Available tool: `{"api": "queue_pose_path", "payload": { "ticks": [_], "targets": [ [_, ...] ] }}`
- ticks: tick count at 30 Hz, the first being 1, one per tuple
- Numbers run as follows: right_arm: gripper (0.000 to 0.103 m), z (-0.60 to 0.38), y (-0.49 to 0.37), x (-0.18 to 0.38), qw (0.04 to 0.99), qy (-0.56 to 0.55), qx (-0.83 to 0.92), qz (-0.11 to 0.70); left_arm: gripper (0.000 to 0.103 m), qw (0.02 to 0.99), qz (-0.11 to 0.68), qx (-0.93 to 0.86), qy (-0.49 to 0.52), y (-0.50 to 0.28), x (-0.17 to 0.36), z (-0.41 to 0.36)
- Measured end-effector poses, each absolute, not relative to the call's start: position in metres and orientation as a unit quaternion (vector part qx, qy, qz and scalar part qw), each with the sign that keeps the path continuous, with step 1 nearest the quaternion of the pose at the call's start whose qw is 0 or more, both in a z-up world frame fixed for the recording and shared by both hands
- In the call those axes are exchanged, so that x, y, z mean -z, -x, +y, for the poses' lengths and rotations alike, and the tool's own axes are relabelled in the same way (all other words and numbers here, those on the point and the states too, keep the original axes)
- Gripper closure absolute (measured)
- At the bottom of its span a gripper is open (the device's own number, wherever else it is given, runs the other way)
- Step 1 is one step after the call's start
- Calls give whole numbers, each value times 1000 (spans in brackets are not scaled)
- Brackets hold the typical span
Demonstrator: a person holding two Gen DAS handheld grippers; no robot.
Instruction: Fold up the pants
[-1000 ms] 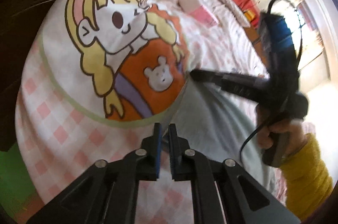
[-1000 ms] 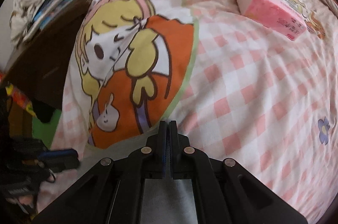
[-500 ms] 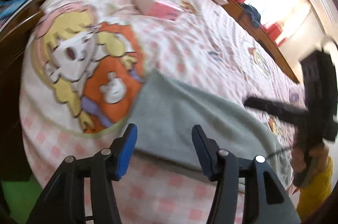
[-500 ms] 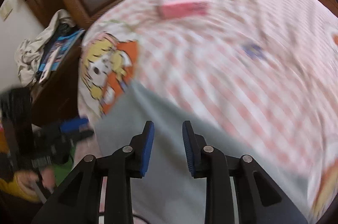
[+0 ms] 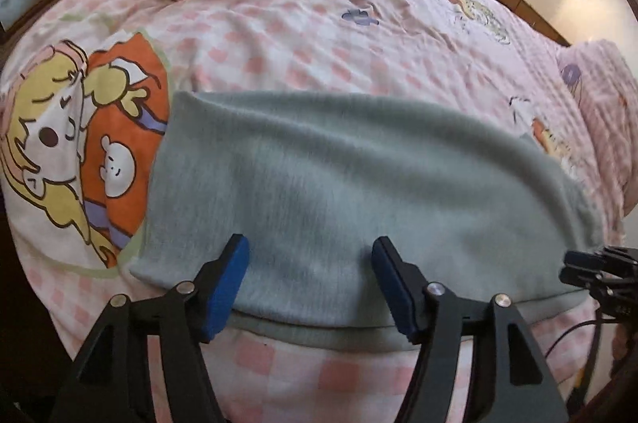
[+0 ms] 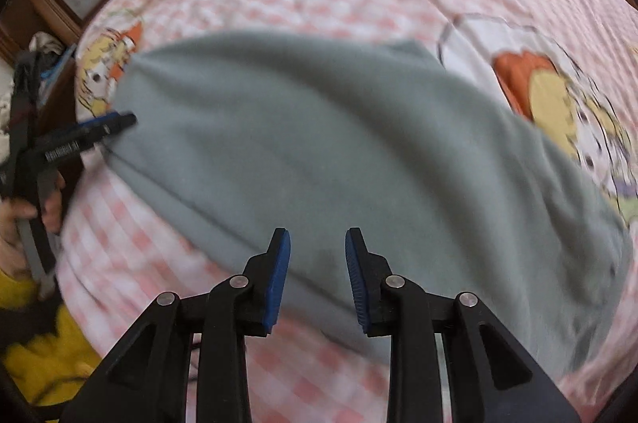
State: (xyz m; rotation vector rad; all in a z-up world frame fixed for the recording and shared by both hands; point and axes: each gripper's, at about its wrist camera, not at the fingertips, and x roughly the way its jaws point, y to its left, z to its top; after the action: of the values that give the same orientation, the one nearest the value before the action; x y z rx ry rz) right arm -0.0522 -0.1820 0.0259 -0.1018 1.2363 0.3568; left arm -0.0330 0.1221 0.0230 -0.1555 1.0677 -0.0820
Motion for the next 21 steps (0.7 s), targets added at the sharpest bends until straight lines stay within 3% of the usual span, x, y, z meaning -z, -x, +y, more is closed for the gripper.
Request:
{"api": "queue_pose_path", "payload": {
  "ticks": [9, 18, 19, 21],
  "targets": [
    [68, -181, 81, -5, 797, 68, -166, 577, 24, 856, 509, 30, 84, 37, -10, 129],
    [69, -173, 70, 20, 794, 106, -133, 584, 23, 856, 509, 35, 83, 36, -8, 130],
    [71, -172, 69, 22, 796, 108, -130, 582, 23, 856, 509, 36, 82, 36, -9, 130],
    [100, -169, 66, 22, 798, 108, -127, 578, 23, 855, 510, 35, 81, 36, -10, 129]
  ]
}}
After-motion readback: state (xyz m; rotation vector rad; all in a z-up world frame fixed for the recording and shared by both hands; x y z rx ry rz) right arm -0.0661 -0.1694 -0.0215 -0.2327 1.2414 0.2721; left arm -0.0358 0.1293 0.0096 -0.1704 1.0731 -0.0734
